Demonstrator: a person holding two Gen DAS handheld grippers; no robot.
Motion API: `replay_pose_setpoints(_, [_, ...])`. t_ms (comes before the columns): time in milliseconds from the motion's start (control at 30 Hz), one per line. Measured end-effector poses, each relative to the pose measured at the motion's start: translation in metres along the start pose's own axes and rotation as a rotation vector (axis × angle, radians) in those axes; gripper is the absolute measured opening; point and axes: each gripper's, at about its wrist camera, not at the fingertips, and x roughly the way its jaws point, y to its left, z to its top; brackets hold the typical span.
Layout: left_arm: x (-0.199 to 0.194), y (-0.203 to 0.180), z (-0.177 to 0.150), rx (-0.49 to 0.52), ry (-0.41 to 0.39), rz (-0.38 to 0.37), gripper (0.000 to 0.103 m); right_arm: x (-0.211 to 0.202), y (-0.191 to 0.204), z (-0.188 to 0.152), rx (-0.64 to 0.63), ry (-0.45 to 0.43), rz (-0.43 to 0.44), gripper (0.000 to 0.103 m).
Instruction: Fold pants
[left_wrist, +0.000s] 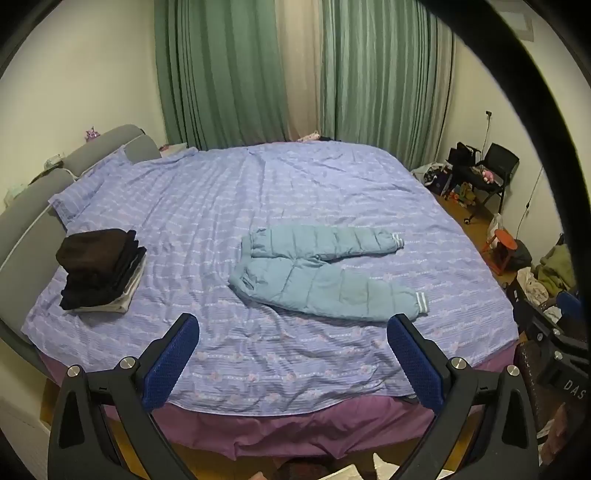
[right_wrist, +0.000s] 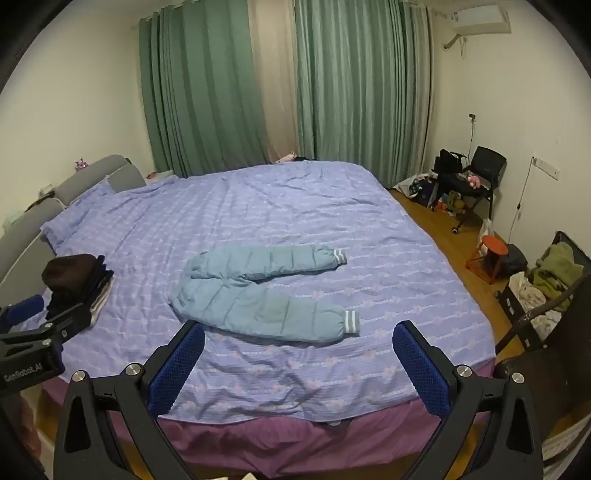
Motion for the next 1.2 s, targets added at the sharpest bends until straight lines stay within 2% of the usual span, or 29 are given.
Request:
replay_pose_setpoints(100, [0.003,-0.001,0.001,0.009,0.001,0.006,0.103,0.000,-0.001,-0.002,0.004,-0.009,0.003,0.103])
replay_pose_setpoints(133, [-0.001,-0.005,-0.002,0.010,-0.024,0.015,0.103,0.001,-0.001,-0.003,0.004,-0.006,0.002,0.103])
replay_pose_setpoints(167, [0.002,-0.004,0.006,0.010,0.005,0.006,0.103,0.001,-0.002,-0.004,0.004,-0.004,0.001,0.103])
replay_pose_setpoints(300, [-0.004,-0.005,0.010,0.008,-0.022,-0.005,0.103,-0.002,0.001,0.007,0.000,-0.007,0.002,0.103])
replay_pose_setpoints(367, [-0.014,-0.002,0.005,0.005,-0.054,-0.013,0.103,0.000,0.004,0.005,-0.011,-0.009,0.002,0.103])
replay_pose_setpoints(1200, [-0.031,0.006,0.003,-0.013,-0.113,-0.002,0.103,-0.021,0.006,0.001,-0.027,-0.085,0.010,0.103])
